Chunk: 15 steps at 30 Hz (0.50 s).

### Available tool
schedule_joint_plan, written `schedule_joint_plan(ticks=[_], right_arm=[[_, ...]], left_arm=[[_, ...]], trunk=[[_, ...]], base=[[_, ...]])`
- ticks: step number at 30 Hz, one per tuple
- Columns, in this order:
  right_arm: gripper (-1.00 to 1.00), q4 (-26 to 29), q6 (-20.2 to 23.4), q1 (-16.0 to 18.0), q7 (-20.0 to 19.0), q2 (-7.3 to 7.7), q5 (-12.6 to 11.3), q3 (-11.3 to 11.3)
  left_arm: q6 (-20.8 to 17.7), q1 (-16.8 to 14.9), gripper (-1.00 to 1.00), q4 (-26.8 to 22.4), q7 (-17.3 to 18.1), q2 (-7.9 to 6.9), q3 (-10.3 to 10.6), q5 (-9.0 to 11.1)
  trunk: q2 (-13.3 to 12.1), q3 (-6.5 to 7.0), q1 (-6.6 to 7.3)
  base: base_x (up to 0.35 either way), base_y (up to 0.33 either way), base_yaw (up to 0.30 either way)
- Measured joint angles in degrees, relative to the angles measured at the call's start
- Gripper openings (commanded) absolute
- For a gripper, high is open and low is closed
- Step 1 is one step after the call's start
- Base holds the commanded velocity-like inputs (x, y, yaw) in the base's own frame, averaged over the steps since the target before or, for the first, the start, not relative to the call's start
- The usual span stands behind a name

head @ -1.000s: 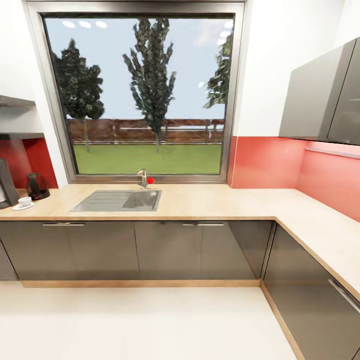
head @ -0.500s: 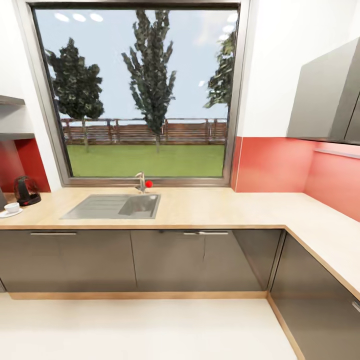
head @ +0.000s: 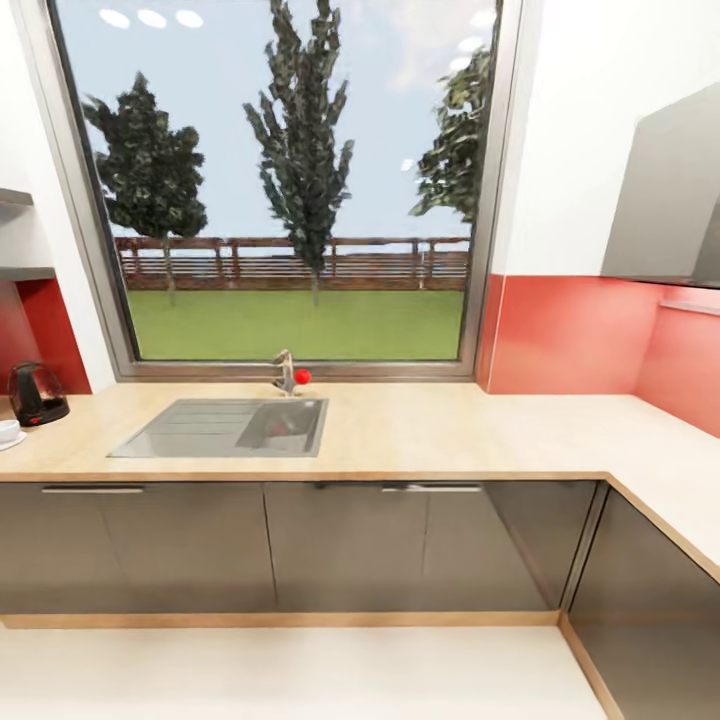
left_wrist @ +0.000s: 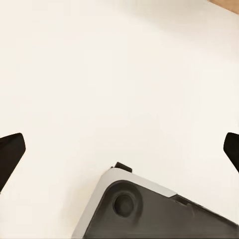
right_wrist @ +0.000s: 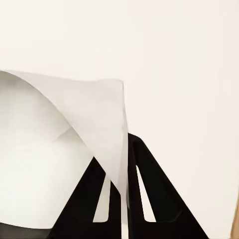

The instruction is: Set up a coffee station on the kitchen countertop: keep the coffee maker on the countertop, move the bottle of coffee from the kitchen shelf to the counter next to the coffee maker, place a paper coffee filter on top of the coffee maker, put the saucer next to the coffee maker with the coffee cup on the saucer, and place the electric kettle next to the coffee maker.

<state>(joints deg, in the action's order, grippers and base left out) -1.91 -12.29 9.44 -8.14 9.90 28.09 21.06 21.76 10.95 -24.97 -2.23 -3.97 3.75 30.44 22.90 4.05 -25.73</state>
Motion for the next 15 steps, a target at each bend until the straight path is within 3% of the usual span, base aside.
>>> schedule_joint_plan(ticks=[15], right_arm=[[-1.00,0.0,0.0,0.0,0.1,-0.09,0.0,0.0]], left_arm=[[0.1,0.0,1.00,0.3,0.0,0.16,0.1,-0.1]], trunk=[[0.0,0.00,0.00]], base=[[0.299,0.221,0.000]])
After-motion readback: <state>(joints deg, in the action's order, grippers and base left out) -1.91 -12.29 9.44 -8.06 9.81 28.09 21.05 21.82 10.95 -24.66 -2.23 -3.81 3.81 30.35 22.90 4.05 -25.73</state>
